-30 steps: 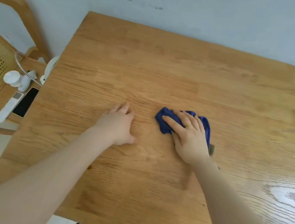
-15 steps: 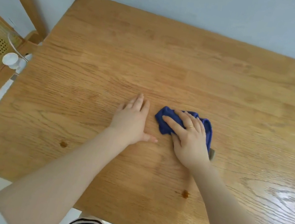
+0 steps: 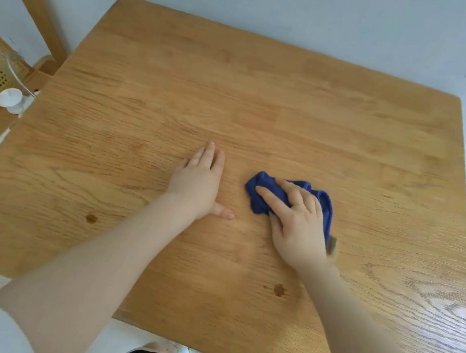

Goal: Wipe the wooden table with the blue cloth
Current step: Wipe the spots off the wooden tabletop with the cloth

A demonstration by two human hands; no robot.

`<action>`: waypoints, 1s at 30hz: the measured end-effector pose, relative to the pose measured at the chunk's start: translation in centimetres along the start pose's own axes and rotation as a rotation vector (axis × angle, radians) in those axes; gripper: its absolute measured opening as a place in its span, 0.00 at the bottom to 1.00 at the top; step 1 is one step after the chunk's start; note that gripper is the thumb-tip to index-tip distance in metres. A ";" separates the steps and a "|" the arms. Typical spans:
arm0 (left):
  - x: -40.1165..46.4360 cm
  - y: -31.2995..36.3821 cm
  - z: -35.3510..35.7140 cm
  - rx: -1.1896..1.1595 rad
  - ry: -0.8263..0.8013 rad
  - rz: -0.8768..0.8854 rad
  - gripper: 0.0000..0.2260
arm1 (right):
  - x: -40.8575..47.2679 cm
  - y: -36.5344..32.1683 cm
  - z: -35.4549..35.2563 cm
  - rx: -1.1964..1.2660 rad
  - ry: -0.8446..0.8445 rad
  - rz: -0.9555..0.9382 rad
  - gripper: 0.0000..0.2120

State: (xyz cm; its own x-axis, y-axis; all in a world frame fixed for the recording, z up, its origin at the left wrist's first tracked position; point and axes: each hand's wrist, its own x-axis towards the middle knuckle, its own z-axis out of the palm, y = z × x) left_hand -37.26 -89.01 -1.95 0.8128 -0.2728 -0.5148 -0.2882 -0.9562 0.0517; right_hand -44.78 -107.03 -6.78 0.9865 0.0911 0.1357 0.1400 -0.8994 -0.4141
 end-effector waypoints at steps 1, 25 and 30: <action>0.0 0.0 -0.1 0.003 -0.002 -0.001 0.55 | 0.2 0.6 -0.4 -0.004 -0.026 -0.040 0.19; 0.2 0.1 0.5 0.123 0.031 0.187 0.41 | 5.0 5.7 -1.0 -0.129 0.172 0.355 0.19; -0.3 0.8 0.0 0.038 -0.025 0.150 0.41 | -0.7 2.9 -0.9 -0.111 0.160 0.356 0.19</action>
State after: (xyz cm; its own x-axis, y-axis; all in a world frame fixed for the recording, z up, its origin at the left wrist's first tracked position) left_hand -37.80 -89.72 -1.77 0.7465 -0.4089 -0.5249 -0.4246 -0.9001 0.0974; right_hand -45.11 -110.05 -7.27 0.9449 -0.2942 0.1437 -0.2265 -0.9041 -0.3624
